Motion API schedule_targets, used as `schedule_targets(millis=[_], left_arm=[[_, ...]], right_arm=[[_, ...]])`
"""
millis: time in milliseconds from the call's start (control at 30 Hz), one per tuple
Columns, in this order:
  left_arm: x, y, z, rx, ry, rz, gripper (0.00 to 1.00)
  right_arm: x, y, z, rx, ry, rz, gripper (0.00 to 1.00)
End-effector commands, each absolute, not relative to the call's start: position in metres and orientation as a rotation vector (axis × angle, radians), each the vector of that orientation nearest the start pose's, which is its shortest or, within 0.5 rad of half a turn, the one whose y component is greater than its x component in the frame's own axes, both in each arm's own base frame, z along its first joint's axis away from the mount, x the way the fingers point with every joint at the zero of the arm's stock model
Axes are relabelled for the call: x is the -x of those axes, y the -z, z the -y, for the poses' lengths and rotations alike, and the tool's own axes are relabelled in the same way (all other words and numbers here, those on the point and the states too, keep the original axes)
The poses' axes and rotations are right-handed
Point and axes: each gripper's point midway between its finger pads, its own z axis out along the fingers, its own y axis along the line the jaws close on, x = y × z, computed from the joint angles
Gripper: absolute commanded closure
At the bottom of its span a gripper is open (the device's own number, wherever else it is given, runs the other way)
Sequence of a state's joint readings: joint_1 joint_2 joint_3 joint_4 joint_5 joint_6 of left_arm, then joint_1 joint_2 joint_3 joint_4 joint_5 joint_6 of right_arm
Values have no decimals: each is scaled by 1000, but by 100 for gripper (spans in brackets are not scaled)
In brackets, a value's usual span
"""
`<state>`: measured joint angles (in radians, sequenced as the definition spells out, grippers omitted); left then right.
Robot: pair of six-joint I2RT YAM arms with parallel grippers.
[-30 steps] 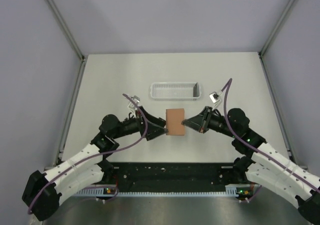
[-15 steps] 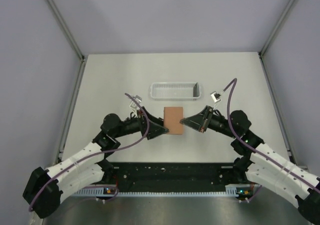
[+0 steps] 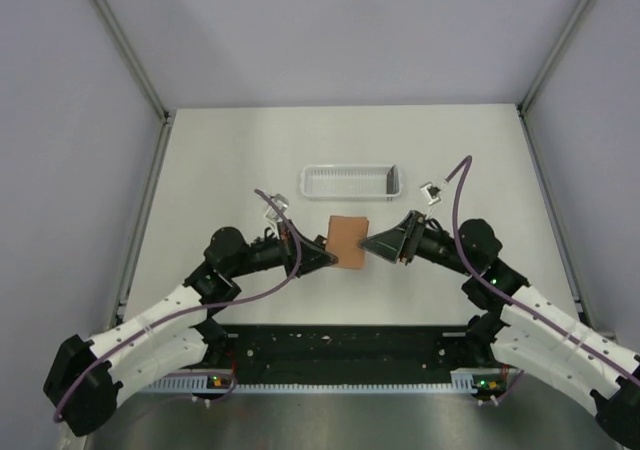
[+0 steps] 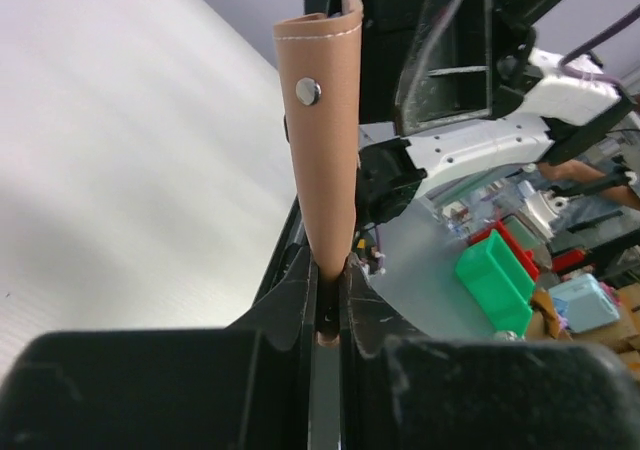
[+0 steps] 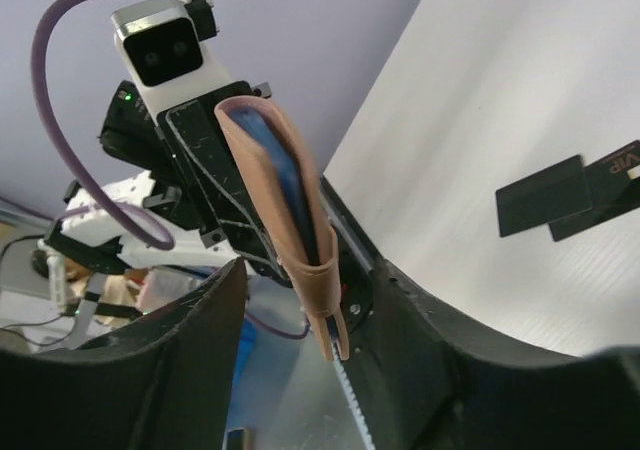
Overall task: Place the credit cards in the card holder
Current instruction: Open the card holder at the center of the board.
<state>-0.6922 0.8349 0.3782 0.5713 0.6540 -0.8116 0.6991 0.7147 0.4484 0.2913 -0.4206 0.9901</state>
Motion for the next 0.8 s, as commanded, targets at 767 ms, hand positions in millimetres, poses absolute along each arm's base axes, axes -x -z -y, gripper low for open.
schedule_targets(millis=[767], left_arm=[[-182, -242, 242, -597, -259, -1397, 100]], right_arm=[[-168, -295, -238, -112, -1328, -2069, 19]])
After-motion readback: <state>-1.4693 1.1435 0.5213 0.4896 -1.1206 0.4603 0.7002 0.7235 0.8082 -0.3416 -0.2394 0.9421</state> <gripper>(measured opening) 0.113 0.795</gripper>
